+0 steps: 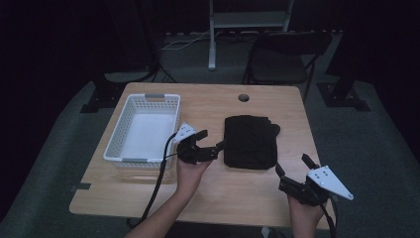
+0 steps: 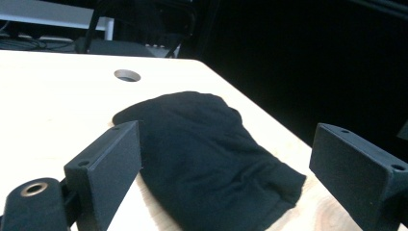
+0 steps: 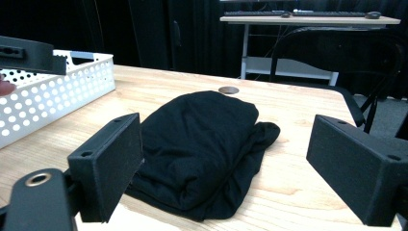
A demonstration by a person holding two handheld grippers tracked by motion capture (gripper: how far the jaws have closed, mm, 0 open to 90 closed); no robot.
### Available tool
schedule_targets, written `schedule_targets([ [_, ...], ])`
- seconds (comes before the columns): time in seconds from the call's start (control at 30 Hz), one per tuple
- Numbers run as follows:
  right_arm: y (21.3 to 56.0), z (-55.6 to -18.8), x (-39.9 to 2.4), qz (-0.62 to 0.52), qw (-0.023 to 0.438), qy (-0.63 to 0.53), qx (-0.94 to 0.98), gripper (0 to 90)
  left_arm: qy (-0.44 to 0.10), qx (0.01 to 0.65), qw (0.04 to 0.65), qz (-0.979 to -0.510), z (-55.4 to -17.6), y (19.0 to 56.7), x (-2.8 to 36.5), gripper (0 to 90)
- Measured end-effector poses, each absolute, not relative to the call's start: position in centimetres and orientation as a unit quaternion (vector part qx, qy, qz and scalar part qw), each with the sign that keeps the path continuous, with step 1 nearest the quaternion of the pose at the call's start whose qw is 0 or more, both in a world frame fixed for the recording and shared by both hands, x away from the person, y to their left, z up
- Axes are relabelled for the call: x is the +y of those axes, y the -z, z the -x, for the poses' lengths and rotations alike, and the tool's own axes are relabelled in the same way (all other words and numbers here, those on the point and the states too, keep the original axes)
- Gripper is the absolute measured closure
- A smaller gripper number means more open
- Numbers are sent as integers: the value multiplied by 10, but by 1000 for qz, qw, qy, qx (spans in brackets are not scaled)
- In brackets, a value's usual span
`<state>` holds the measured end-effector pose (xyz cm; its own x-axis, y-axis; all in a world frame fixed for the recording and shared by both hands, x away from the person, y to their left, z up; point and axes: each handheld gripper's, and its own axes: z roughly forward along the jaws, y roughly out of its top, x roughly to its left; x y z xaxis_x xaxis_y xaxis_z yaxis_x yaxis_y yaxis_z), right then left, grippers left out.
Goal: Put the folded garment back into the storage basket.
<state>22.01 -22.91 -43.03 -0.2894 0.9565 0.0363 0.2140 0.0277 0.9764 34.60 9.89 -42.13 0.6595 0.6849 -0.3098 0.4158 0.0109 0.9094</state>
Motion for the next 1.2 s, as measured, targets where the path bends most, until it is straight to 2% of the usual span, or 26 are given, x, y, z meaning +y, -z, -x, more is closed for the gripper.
schedule_targets([
  [0.37,432,-226,-228,-483,355,-510,617,118,-99,419,584,-688,-360,426,90,114],
  [0.53,431,-228,-228,-487,351,-510,616,118,-110,421,577,-691,-365,427,86,113],
  [0.77,432,-230,-230,-496,345,-507,615,118,-82,426,573,-696,-381,431,82,114],
  [1.2,434,-239,-231,-503,329,-493,629,119,-76,454,556,-692,-402,435,75,113],
])
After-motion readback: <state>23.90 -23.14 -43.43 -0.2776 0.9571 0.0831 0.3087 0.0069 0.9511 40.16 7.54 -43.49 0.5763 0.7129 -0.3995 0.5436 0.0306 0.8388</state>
